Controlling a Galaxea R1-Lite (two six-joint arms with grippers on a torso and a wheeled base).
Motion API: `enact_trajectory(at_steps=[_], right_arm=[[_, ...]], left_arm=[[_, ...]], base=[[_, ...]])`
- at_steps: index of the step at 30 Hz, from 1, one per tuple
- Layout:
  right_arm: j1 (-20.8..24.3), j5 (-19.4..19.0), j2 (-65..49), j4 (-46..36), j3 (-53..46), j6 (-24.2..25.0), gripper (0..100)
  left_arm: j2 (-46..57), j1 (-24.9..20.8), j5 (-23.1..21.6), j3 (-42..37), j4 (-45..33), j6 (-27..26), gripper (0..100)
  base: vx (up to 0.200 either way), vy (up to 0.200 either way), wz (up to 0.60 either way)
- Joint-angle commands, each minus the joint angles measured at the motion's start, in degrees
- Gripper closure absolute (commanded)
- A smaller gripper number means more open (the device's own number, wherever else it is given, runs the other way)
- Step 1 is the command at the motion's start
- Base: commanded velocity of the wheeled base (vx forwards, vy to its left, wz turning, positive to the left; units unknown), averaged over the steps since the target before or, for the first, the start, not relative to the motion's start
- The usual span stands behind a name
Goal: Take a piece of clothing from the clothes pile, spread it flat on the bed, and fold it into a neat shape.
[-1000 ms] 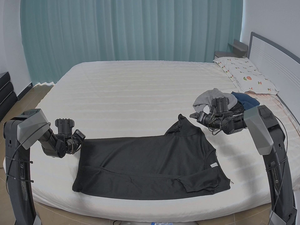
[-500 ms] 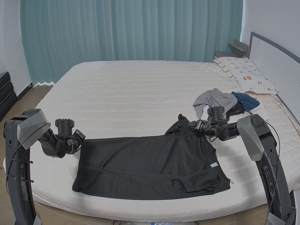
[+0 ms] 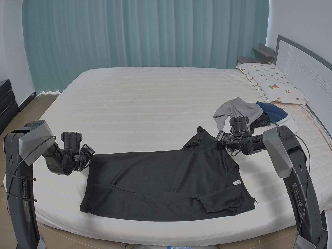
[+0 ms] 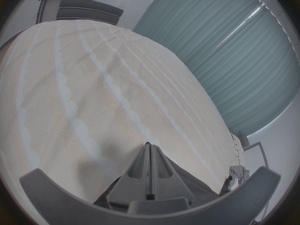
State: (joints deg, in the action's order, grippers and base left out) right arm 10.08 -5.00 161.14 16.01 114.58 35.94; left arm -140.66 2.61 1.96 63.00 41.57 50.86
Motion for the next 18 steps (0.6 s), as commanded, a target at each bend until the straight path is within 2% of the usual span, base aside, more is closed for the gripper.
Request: enact_trajectory(at_steps=[1,5,9,14,18], right_arm=[[-0.15,-0.01,-0.65,-0.1,0.01,0.1,100],[-0.33,0.08,-1.79,0.17,0.01,0.54,100],[-1.2,-0.1,-6.1,0.43,-2.96,6.16,100],[-2.52,-0.98,-9.7,1.31,-9.29,6.07,100],[-3.75,-2.03,-11.19,5.79,-14.21,5.99,100]], left_arm=[[0.12,0.03,0.06,-0.07,0.0,0.03,100],[0.73,0.12,0.15,-0.07,0.0,-0.06,100],[2.05,-0.24,0.06,0.37,0.0,0.03,100],[3.37,-0.24,0.06,0.63,-0.09,-0.06,100],[3.9,-0.15,0.15,0.46,0.0,-0.23,100]], base=[[0.0,0.0,0.0],[0.0,0.0,0.0],[0.0,0.0,0.0],[0.0,0.0,0.0],[0.0,0.0,0.0]])
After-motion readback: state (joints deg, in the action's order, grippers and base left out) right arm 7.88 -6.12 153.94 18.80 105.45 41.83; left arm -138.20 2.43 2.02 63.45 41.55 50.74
